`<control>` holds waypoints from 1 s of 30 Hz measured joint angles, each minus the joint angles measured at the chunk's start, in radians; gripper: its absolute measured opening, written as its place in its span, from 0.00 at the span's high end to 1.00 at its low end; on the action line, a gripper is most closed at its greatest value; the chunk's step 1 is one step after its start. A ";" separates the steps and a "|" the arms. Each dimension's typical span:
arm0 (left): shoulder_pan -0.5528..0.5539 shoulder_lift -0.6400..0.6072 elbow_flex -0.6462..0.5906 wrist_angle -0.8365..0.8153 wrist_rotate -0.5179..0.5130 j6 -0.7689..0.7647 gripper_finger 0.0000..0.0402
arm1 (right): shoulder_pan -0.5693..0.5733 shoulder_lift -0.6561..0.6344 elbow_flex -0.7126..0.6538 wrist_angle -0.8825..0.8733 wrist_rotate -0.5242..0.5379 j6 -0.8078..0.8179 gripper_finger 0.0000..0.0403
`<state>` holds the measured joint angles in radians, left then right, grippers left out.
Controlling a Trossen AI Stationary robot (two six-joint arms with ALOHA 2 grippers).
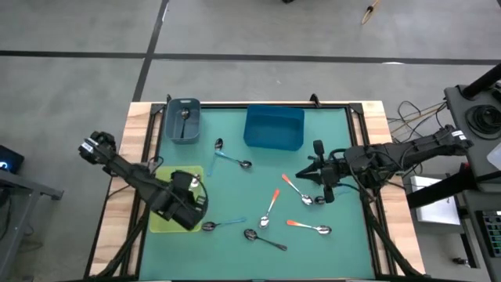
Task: Sort silverware by color (type)
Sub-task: Put the orange spoon into the yellow bin
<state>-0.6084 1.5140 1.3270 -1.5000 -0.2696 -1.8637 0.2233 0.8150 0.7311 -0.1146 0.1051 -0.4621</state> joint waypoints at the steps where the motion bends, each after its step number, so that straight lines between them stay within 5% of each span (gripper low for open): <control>1: -0.009 -0.001 -0.016 -0.002 0.012 -0.018 1.00 | -0.007 0.000 0.000 0.001 0.000 0.003 0.97; 30: -0.057 -0.063 -0.302 0.125 0.159 -0.143 1.00 | -0.026 0.000 -0.004 0.002 -0.001 0.017 0.97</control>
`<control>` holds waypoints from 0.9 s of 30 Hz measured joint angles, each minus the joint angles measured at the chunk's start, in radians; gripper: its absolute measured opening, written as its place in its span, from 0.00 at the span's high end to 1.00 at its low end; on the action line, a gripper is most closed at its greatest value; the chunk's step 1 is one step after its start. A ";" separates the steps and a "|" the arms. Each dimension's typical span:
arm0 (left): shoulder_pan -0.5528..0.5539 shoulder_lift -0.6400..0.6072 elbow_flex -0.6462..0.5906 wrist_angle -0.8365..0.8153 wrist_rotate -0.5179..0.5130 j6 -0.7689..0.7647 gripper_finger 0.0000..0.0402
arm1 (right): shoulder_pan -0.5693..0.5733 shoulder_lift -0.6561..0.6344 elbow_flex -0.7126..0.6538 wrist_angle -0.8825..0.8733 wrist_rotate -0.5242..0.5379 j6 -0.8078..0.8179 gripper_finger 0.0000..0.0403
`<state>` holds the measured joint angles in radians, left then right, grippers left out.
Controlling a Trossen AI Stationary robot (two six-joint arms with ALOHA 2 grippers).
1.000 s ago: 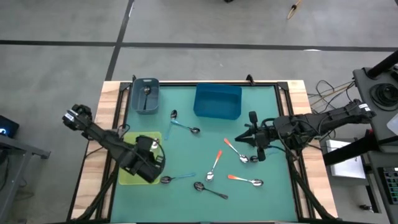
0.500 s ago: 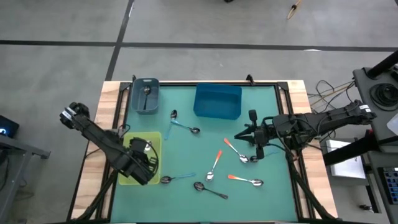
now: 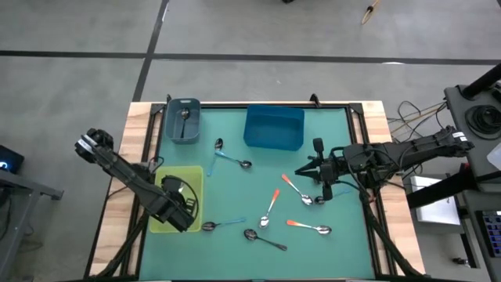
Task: Sort silverware by color (type)
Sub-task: Put the orange spoon into the yellow bin
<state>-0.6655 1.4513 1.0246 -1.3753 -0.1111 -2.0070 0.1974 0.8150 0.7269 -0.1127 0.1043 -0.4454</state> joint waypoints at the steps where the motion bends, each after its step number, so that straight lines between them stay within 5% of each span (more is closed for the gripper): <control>1: 0.000 0.000 -0.014 0.019 0.000 -0.013 1.00 | 0.000 0.000 0.000 0.000 0.000 0.000 0.97; 8: 0.000 -0.001 -0.067 0.087 -0.073 -0.150 1.00 | 0.000 0.000 0.000 0.000 0.000 -0.001 0.97; 27: 0.001 0.003 -0.189 0.110 -0.141 -0.172 1.00 | 0.000 0.000 0.000 0.000 0.000 -0.003 0.97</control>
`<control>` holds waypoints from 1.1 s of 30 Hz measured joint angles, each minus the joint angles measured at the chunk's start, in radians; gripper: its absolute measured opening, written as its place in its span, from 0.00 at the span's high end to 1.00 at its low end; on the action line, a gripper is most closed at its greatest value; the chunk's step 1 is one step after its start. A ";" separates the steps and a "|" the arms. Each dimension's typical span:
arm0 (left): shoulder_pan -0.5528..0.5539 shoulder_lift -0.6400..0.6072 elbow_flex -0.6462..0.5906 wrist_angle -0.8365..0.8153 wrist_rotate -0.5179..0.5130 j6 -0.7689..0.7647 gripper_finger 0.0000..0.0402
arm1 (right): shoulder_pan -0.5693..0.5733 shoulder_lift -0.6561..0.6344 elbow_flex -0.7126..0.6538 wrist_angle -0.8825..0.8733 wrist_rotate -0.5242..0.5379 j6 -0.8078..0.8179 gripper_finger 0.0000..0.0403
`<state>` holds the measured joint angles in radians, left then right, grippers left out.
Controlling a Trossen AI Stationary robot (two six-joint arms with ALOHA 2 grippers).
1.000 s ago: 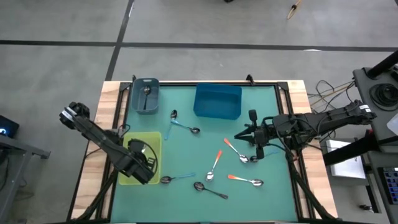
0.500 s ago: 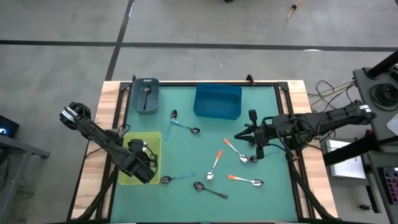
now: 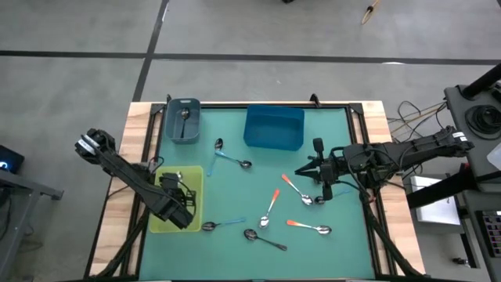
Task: Sort silverware by color (type)
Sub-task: Put the orange spoon into the yellow bin
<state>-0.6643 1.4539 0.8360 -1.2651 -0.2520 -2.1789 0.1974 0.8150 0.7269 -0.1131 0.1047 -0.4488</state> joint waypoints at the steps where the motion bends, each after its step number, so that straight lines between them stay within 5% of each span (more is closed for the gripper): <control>1: 0.000 0.000 -0.007 0.000 0.000 -0.003 1.00 | 0.000 0.000 0.000 0.000 0.000 0.000 0.97; 33: 0.000 0.001 -0.078 0.071 0.028 -0.031 0.97 | 0.000 0.000 0.000 -0.001 0.000 0.000 0.97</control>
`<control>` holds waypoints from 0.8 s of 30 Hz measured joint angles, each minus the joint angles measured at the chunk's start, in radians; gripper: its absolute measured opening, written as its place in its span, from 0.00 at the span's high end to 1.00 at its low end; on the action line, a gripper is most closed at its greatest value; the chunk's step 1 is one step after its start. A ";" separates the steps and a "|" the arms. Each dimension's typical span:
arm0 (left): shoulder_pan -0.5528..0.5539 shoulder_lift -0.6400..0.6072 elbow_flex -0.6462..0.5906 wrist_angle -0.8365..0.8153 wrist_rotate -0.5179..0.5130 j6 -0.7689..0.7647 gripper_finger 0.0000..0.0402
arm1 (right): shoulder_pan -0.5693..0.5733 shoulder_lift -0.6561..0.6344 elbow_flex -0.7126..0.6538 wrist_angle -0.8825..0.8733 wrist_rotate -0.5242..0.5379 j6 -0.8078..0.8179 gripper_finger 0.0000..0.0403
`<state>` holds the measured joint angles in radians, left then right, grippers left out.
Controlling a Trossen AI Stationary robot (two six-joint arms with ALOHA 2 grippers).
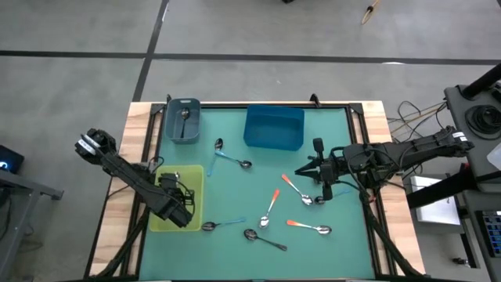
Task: Sort silverware by color (type)
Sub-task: Put the orange spoon into the yellow bin
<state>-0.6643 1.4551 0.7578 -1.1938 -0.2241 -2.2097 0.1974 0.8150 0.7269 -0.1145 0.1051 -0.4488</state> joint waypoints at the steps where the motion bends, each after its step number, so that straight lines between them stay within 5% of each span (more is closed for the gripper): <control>1: 0.000 0.000 0.000 0.001 0.000 0.000 0.97 | 0.000 0.000 0.000 0.000 0.000 0.000 0.97; 24: 0.000 0.000 0.000 0.024 0.064 0.009 0.93 | 0.000 0.000 0.000 -0.003 0.000 0.001 0.97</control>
<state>-0.6640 1.4551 0.7578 -1.1694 -0.1597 -2.2009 0.1974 0.8150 0.7269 -0.1173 0.1055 -0.4480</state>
